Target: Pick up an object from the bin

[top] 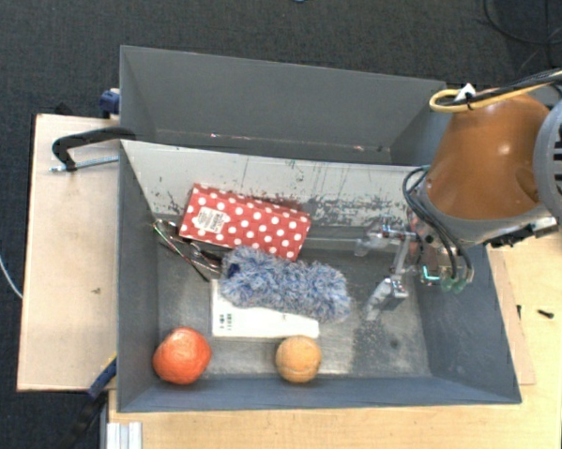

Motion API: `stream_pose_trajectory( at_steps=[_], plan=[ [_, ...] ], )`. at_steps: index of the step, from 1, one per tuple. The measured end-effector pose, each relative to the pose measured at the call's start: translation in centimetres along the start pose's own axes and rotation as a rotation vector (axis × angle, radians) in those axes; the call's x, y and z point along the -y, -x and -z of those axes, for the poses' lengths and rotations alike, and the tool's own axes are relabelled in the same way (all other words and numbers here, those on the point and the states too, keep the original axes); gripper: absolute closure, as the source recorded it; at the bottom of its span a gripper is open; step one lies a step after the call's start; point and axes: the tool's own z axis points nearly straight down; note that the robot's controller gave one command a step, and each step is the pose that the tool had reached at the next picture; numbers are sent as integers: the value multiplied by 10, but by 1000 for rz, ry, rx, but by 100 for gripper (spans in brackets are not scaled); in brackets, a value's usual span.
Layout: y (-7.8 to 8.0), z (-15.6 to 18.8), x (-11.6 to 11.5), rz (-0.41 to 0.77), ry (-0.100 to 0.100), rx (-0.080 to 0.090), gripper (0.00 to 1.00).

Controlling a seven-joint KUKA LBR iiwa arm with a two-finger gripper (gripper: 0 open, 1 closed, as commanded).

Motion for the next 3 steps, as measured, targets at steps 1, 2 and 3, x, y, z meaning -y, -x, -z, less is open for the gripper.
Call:
stream_pose_trajectory(
  at_steps=[1,2,3],
  plan=[
    [2,4,0,1,-1,9,0],
    [24,-71,-25,-13,0,13,0],
    [27,-102,-34,-62,1,5,0]
  ],
)
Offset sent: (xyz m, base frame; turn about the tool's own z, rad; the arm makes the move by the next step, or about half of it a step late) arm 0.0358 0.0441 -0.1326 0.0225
